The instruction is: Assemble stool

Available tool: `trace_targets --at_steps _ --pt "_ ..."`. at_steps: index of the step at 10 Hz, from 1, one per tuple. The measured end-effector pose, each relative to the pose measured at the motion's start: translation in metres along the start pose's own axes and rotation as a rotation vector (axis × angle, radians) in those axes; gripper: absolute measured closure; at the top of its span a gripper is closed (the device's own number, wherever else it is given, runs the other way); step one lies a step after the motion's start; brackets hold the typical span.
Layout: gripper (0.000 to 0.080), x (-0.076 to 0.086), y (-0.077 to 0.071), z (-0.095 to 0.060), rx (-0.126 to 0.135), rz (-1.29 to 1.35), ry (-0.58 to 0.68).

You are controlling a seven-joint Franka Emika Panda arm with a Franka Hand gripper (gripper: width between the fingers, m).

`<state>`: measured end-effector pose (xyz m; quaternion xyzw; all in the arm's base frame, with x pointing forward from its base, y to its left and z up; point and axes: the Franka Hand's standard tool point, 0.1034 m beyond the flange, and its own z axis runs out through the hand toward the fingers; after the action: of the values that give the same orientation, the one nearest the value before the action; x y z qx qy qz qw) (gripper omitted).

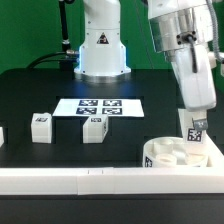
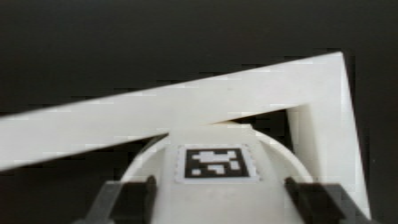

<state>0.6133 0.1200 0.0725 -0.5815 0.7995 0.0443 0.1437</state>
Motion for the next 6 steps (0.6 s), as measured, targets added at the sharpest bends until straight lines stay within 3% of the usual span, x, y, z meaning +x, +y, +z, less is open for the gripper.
trace_targets --at_steps 2,4,6 --pt "0.0462 0.000 0.000 0.000 -0.001 0.003 -0.002" --pt "0.0209 -0.006 0.002 -0.010 -0.028 -0.042 -0.014" --pt "0.0163 -0.018 0.003 -0.029 -0.057 -0.221 -0.028"
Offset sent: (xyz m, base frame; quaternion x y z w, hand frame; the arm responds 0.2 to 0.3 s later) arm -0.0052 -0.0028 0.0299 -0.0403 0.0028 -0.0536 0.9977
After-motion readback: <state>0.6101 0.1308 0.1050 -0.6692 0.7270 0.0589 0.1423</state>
